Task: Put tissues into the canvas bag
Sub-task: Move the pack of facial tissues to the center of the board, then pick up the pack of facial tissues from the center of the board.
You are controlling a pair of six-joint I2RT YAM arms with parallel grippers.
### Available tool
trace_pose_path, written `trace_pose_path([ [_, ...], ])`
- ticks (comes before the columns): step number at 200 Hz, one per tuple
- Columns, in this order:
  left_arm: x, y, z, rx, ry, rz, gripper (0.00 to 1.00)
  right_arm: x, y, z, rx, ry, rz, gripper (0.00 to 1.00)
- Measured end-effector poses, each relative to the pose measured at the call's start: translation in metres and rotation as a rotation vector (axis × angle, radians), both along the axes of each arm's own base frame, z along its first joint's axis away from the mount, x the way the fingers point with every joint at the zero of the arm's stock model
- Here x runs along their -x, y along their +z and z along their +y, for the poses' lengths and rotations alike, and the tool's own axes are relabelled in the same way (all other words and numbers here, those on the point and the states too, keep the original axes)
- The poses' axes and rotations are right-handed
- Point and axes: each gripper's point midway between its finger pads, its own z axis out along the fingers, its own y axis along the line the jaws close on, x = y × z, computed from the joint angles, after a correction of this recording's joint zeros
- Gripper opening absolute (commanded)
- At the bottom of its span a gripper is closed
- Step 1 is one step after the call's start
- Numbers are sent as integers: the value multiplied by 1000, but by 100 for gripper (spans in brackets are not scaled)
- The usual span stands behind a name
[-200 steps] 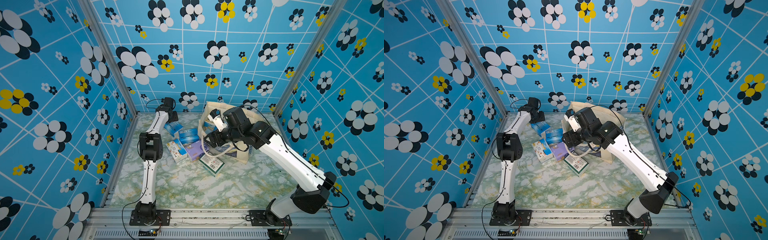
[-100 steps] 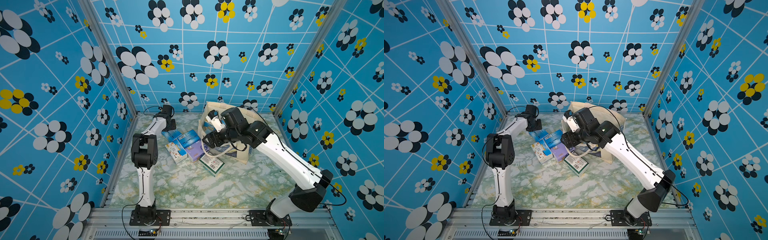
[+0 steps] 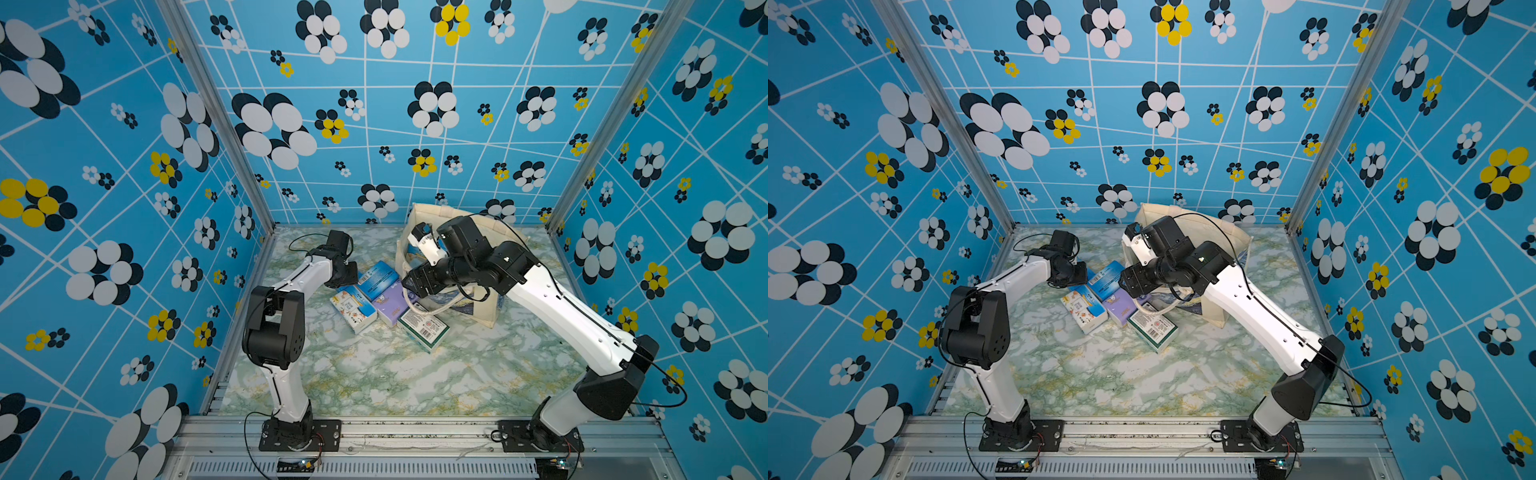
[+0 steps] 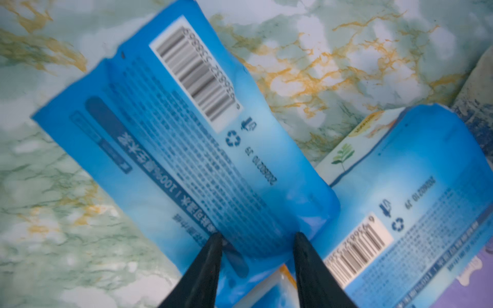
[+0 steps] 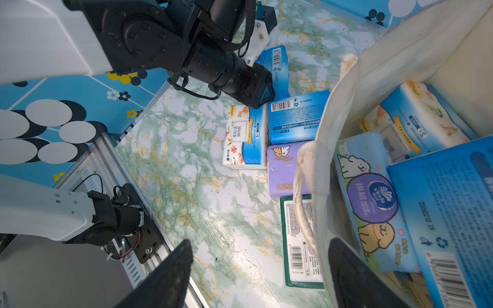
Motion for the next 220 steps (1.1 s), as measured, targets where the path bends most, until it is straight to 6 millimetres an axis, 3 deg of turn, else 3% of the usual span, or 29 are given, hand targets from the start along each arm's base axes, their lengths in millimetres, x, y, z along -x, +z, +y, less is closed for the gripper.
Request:
trace_pose_path([
  [48, 42, 4, -4, 67, 11, 44, 46, 0, 0, 0, 0, 0, 0, 82],
  [81, 57, 37, -6, 103, 12, 5, 47, 1, -1, 3, -5, 11, 9, 82],
  [120, 58, 113, -10, 179, 12, -161, 57, 1, -3, 11, -13, 41, 25, 83],
  [143, 61, 175, -11, 241, 9, -313, 65, 2, 1, 20, -25, 75, 16, 83],
  [169, 73, 250, -11, 304, -11, -517, 72, 17, 2, 44, -34, 152, 19, 83],
  [194, 93, 306, -8, 359, -33, -667, 83, 38, -19, 72, -7, 238, 61, 86],
  [220, 108, 335, -9, 417, -68, -742, 91, 51, -53, 94, 44, 287, 121, 89],
])
